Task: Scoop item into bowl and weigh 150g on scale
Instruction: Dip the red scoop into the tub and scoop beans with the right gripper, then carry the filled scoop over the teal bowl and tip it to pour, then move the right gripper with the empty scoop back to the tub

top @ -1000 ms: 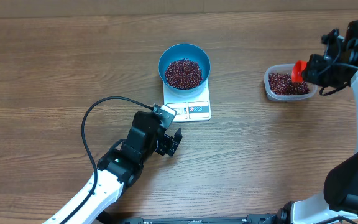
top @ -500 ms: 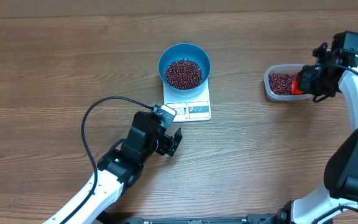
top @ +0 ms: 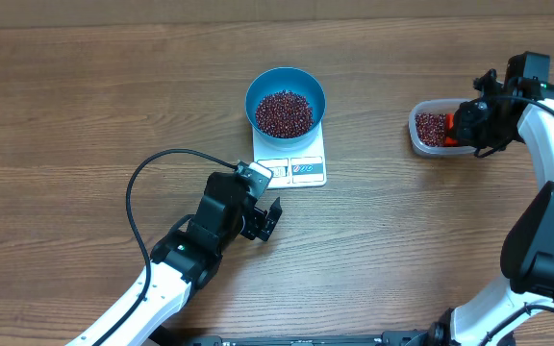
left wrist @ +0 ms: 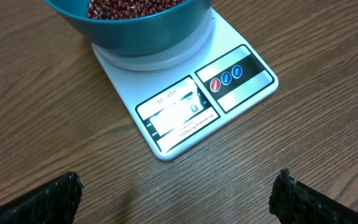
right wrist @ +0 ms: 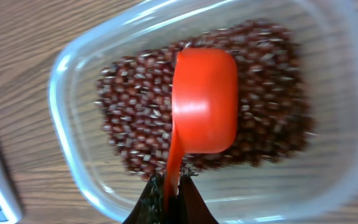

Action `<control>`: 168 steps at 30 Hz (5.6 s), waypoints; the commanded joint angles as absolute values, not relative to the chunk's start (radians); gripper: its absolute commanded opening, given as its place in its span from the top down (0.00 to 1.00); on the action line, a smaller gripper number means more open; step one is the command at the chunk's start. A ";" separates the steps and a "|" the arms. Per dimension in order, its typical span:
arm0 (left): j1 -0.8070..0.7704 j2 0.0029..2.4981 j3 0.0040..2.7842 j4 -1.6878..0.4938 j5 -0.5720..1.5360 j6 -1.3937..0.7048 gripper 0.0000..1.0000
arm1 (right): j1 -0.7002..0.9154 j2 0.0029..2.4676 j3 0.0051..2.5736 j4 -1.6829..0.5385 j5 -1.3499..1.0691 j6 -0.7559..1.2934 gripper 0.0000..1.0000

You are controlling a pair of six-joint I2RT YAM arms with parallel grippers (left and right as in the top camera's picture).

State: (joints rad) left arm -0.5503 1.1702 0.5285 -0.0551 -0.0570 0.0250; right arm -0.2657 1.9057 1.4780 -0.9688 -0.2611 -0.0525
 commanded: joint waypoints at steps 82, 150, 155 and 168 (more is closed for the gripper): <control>-0.555 1.178 0.523 -0.052 -0.059 0.012 0.00 | -0.316 1.958 1.532 -1.199 -1.337 -0.295 0.96; -0.555 1.178 0.523 -0.052 -0.059 0.012 0.00 | 0.462 1.840 1.999 -1.073 -0.017 0.025 0.96; -0.555 1.178 0.523 -0.052 -0.059 0.012 0.00 | 0.321 1.768 1.999 -1.126 -0.185 0.025 0.96; -0.555 1.178 0.523 -0.052 -0.059 0.012 0.00 | -0.089 1.732 1.986 -1.347 -0.274 0.006 0.96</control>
State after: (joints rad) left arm -0.5503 1.1702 0.5285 -0.0551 -0.0570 0.0250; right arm -0.0261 1.7477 1.9766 -1.3357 -0.2481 0.0227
